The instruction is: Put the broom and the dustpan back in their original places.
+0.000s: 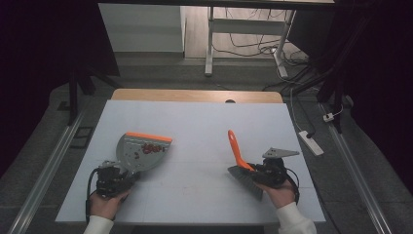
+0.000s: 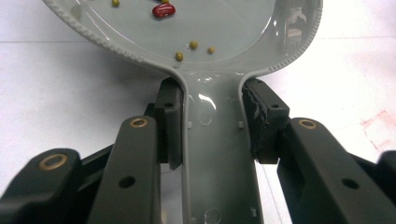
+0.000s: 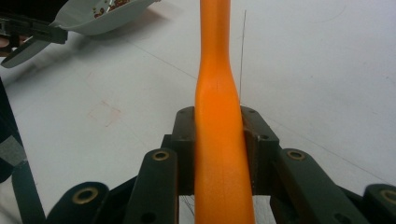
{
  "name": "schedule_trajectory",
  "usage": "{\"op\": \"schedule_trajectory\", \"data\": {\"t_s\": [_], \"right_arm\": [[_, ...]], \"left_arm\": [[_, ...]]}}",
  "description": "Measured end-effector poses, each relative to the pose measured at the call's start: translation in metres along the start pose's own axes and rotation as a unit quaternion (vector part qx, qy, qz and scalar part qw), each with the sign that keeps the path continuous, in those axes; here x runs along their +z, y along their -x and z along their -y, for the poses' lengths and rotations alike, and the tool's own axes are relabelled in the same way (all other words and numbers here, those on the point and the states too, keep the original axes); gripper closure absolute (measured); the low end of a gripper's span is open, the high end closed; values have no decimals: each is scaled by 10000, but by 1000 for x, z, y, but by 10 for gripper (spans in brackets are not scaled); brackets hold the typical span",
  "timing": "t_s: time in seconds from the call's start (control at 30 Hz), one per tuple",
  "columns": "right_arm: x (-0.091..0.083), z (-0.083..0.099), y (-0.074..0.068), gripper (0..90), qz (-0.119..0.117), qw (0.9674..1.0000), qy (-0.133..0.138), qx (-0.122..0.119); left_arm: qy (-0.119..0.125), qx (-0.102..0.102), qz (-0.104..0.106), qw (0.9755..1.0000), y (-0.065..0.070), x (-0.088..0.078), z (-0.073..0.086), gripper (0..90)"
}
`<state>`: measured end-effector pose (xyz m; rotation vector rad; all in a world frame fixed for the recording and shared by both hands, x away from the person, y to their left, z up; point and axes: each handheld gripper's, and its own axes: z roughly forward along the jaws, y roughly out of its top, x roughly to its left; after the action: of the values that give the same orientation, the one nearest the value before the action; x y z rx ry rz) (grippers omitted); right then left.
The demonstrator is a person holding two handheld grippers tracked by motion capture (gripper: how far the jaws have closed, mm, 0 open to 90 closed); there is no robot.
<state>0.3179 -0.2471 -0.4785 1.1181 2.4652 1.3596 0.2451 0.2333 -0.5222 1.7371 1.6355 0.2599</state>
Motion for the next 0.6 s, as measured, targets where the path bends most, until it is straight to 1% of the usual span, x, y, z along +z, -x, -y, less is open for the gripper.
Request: {"op": "schedule_trajectory", "data": {"t_s": [0.17, 0.27, 0.33, 0.4, 0.5, 0.6], "right_arm": [[4, 1, 2, 700, -27, 9998, -174, 17], [7, 2, 3, 700, 3, 9997, -237, 3], [8, 1, 3, 701, 81, 9996, -275, -47], [9, 1, 3, 700, 215, 9992, -320, -121], [10, 0, 7, 698, 321, 9988, -354, -88], [11, -1, 12, 691, 407, 9984, -377, -57]], "left_arm": [[8, -123, -217, 9997, 1, 2, 1, 617], [-16, -189, -237, 9995, 0, 4, 2, 617], [-46, -231, -245, 9994, -1, 5, 2, 616], [-84, -273, -278, 9992, -2, 7, 2, 615], [-116, -293, -319, 9990, -2, 8, 2, 614], [-126, -268, -331, 9990, -2, 9, 3, 613]]}}
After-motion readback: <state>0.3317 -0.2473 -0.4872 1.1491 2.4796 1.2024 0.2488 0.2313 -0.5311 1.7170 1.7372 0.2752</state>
